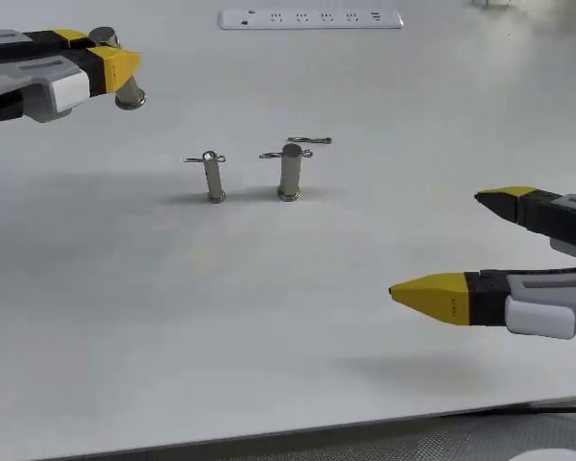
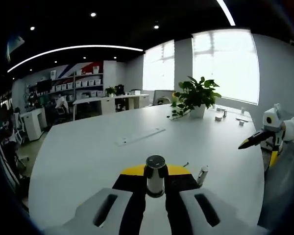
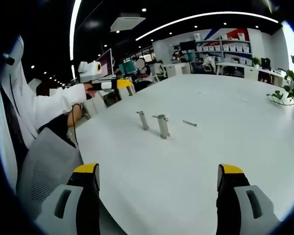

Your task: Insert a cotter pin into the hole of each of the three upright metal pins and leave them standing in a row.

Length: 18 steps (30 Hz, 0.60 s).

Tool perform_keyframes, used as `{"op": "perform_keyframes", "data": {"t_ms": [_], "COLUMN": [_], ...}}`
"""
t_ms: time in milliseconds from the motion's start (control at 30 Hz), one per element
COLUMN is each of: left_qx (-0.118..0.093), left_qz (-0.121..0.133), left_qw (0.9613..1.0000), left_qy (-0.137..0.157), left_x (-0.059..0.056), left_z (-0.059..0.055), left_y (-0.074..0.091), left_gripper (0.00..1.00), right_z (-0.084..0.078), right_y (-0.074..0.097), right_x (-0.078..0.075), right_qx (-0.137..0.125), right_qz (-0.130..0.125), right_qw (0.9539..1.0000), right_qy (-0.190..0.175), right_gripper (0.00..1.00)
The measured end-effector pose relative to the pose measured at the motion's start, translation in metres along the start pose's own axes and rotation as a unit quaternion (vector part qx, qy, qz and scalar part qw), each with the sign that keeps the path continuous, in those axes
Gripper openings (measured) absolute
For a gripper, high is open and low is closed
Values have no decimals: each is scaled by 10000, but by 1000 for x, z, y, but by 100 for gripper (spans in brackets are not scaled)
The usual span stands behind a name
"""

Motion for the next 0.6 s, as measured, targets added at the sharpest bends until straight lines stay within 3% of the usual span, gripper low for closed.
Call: {"op": "perform_keyframes", "data": {"t_ms": [267,433,600], "left_qx": [193,266,553], "left_qz": [-123,-248,-348], "left_qw": [9993,9991,9978], "left_qy": [-307,-224,-128], "left_x": [-42,-69,-86], "left_z": [-17,-35,-60], "left_y": [4,2,-5], "left_gripper": [10,10,10], "right_z": [-1,-3,-5], "right_y": [1,2,4], "right_x": [6,6,7], "right_qx": [-28,-42,-40], "right_qz": [36,-10,-37], "right_qw": [10000,10000,10000], "right_qy": [13,-26,-41], "right_gripper": [98,98,98]}}
Point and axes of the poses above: the centre of the closed fingertips' face, and the gripper's own axes: y roughly backward along the fingers, x roughly to its left, z roughly out of its top, the point moved 4 cm from there along y, roughly backward along the fingers, and after that the axes turned 12 degrees about y, right-handed, at the moved point
